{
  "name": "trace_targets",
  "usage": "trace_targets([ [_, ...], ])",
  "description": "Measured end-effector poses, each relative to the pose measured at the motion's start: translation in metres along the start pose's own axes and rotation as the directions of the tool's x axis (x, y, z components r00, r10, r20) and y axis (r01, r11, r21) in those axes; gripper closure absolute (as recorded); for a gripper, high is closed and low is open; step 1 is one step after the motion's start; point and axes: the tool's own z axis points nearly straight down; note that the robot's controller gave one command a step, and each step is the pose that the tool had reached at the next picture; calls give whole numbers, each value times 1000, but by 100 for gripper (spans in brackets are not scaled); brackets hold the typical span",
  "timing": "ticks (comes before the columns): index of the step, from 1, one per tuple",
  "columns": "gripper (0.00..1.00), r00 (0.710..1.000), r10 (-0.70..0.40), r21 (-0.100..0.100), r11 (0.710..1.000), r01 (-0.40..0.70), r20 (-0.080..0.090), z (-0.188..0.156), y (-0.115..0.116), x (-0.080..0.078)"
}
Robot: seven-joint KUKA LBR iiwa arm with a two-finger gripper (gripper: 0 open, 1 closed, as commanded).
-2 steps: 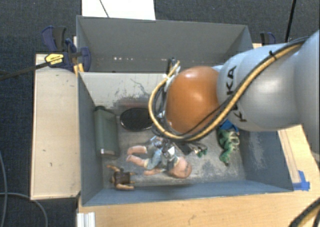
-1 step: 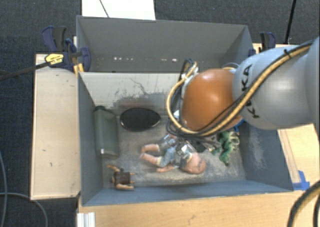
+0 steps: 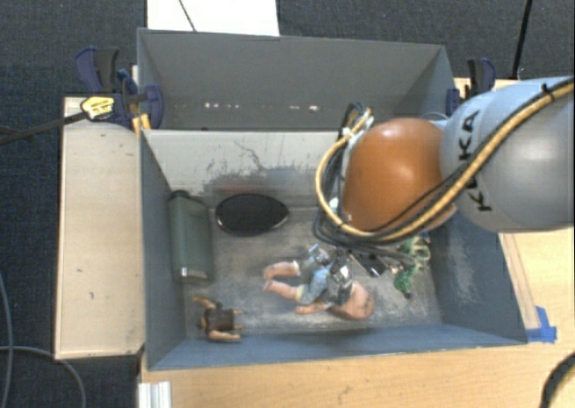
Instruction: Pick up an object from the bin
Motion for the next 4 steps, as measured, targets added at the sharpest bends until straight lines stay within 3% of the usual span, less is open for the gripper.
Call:
trace_targets([
  [1,100,999,-42,12,999,42,21,3,-18,13],
  [2,100,999,-50,1,999,50,3,-30,-8,-6],
  [3,100,995,-96,13,995,96,19,-14,-23,3],
  [4,100,995,-103,-4,995,103,-5,-18,-13,8],
])
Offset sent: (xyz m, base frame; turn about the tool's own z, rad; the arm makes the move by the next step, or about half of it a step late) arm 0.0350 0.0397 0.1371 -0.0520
